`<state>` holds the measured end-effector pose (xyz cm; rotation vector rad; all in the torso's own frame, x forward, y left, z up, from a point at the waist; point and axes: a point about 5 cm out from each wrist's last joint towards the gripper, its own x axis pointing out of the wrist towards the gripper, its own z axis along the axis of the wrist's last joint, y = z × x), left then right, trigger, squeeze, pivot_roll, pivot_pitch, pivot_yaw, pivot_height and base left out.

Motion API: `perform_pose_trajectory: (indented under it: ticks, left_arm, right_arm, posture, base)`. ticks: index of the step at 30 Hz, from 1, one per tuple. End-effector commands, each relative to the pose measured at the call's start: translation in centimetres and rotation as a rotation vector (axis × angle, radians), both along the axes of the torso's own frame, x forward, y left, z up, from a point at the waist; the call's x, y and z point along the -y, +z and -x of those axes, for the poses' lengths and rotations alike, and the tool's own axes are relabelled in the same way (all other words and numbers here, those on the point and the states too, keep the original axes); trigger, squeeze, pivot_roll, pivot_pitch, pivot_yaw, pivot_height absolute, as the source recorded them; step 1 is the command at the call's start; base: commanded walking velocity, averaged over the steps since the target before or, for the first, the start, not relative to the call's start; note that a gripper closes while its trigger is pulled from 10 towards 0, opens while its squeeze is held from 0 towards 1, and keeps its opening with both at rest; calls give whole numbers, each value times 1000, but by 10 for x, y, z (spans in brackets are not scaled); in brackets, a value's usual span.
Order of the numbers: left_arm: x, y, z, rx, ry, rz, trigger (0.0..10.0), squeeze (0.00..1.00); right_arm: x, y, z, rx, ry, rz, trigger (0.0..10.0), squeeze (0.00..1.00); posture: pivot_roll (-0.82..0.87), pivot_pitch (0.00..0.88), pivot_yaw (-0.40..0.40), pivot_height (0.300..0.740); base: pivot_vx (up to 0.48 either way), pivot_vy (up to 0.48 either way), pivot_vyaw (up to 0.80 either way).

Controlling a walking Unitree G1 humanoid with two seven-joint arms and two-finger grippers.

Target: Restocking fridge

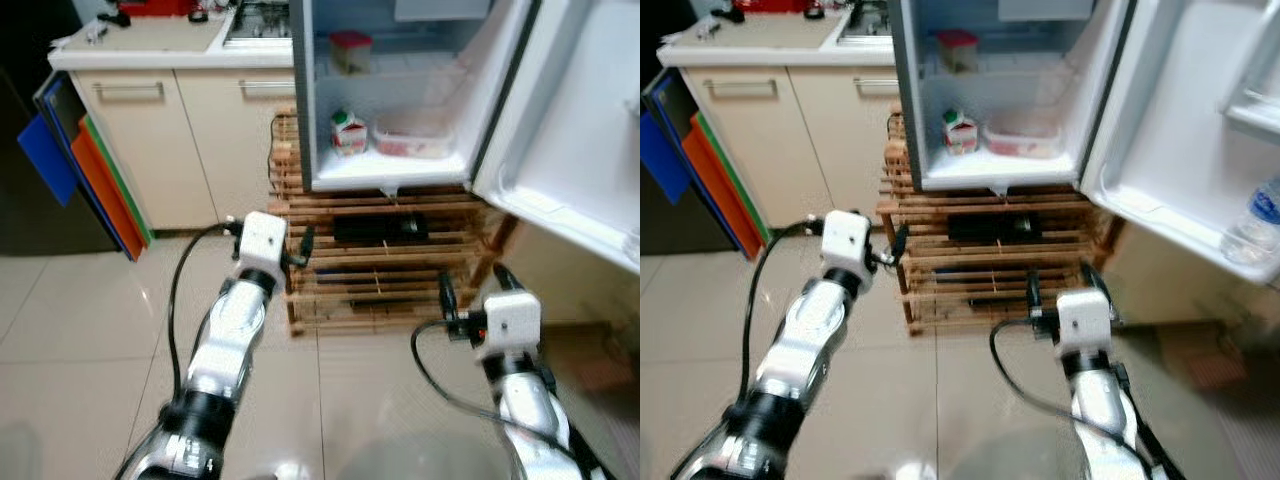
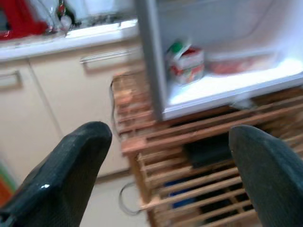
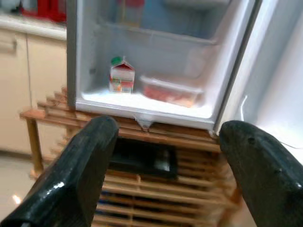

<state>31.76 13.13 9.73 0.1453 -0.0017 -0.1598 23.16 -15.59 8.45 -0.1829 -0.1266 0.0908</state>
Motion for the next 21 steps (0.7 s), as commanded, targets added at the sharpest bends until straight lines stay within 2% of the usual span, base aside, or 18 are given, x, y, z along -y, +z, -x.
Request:
perform_pose_trajectory:
  ticks: [1, 10, 21]
  left_arm:
    - [16, 5, 0, 22, -49, 17, 10000, 0]
    - [20, 5, 5, 23, -81, 39, 10000, 0]
    - [20, 5, 6, 29, -84, 49, 10000, 0]
  right_arm:
    - [13, -4, -1, -19, -37, 10, 10000, 0]
    - [17, -11, -3, -47, -40, 1, 10000, 0]
    - [19, -13, -1, -58, -47, -9, 10000, 0]
  posture:
    - [-11, 12, 43, 740]
    - [2, 13, 39, 740]
    - [-1, 18, 36, 740]
  base:
    - [0, -428, 0]
    - [0, -460, 0]
    - [0, -480, 0]
